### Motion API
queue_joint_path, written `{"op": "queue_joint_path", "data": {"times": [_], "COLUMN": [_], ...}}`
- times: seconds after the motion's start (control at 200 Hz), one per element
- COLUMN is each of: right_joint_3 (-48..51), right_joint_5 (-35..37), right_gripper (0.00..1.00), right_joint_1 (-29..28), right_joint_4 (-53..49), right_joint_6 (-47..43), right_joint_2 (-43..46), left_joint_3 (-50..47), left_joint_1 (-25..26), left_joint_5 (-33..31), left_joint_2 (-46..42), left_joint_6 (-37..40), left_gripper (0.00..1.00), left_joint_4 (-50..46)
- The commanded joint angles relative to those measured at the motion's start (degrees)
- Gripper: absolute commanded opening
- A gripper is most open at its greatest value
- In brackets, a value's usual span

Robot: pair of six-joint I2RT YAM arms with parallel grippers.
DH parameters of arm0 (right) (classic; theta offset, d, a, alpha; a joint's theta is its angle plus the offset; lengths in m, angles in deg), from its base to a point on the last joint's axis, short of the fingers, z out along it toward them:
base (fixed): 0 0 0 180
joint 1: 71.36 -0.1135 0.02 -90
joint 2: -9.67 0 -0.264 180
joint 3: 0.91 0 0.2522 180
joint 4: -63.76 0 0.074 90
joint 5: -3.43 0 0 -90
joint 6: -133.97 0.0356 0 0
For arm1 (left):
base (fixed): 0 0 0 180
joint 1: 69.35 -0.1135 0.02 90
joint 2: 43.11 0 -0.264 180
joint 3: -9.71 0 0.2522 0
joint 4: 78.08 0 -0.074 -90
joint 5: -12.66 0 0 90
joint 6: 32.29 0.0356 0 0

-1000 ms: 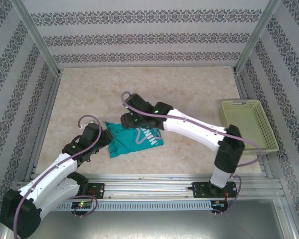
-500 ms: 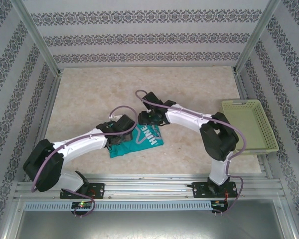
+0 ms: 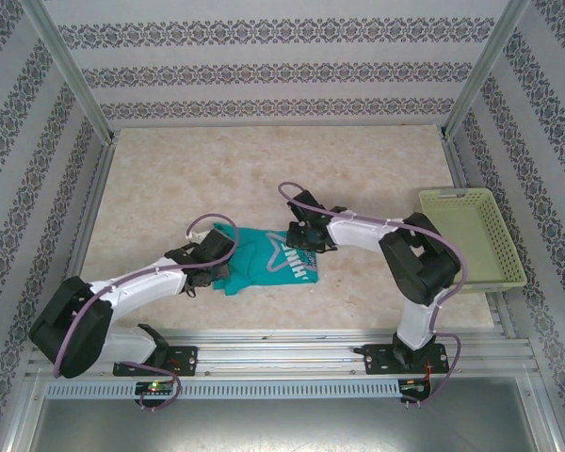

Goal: Fold the inside-out t-shirt

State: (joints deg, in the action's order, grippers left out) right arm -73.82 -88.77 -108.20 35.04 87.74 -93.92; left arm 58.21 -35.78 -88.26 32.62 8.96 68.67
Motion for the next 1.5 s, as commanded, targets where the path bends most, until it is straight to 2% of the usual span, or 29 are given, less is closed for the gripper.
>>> {"op": "queue_joint_path", "data": {"times": [0.0, 0.14, 0.235, 0.27, 0.38, 0.495, 0.575, 0.679, 0.799, 0.899, 1.024, 1.179, 1.389, 1.494], "right_joint_3": [9.8, 19.1, 21.3, 21.4, 20.5, 19.1, 17.7, 17.2, 18.4, 19.6, 19.8, 20.8, 20.7, 20.6], "right_joint_5": [2.9, 5.1, 9.4, 10.8, 14.7, 18.7, 19.8, 17.6, 16.2, 15.0, 11.7, 10.3, 9.9, 9.5], "right_gripper": [0.29, 0.29, 0.3, 0.3, 0.33, 0.36, 0.36, 0.37, 0.38, 0.4, 0.41, 0.41, 0.41, 0.41], "right_joint_1": [-0.1, -3.7, -8.8, -10.9, -14.9, -14.5, -13.1, -10.2, -8.2, -7.7, -7.8, -8.1, -8.0, -8.1], "right_joint_4": [2.2, 6.6, 5.9, 5.7, 4.5, 2.1, 0.8, 1.3, 2.8, 4.5, 6.3, 8.6, 8.7, 9.1], "right_joint_6": [8.1, 16.2, 20.9, 22.4, 24.4, 22.2, 19.5, 17.3, 16.6, 15.9, 15.4, 16.4, 17.2, 17.0], "right_joint_2": [5.3, 14.0, 19.2, 20.7, 24.0, 26.4, 27.1, 27.0, 28.0, 27.9, 24.5, 19.9, 15.4, 15.3], "left_joint_3": [4.7, 17.6, 26.1, 27.9, 28.4, 23.3, 21.4, 22.2, 26.3, 30.6, 31.5, 27.0, 18.1, 16.4], "left_joint_1": [-3.2, -4.5, -4.6, -4.5, -1.6, 2.9, 7.1, 10.4, 11.1, 10.5, 7.6, 2.8, -5.6, -8.2], "left_joint_5": [7.9, 13.8, 14.7, 13.6, 3.3, 0.5, 0.0, -0.6, -2.4, -5.8, -8.2, -7.8, 0.2, 0.8], "left_joint_2": [6.5, 18.2, 23.1, 23.1, 17.9, 9.8, 7.9, 11.1, 17.8, 23.5, 25.8, 20.9, 10.9, 8.3], "left_joint_6": [6.3, 13.6, 16.6, 17.0, 16.5, 16.4, 18.5, 20.2, 20.1, 18.6, 15.2, 12.4, 10.2, 8.0], "left_gripper": [0.14, 0.19, 0.24, 0.27, 0.44, 0.57, 0.65, 0.7, 0.73, 0.7, 0.52, 0.32, 0.26, 0.3], "left_joint_4": [9.9, 10.3, 4.3, 1.2, -7.7, -8.1, -6.4, -4.6, -4.7, -7.6, -9.2, -7.6, -2.7, -5.0]}}
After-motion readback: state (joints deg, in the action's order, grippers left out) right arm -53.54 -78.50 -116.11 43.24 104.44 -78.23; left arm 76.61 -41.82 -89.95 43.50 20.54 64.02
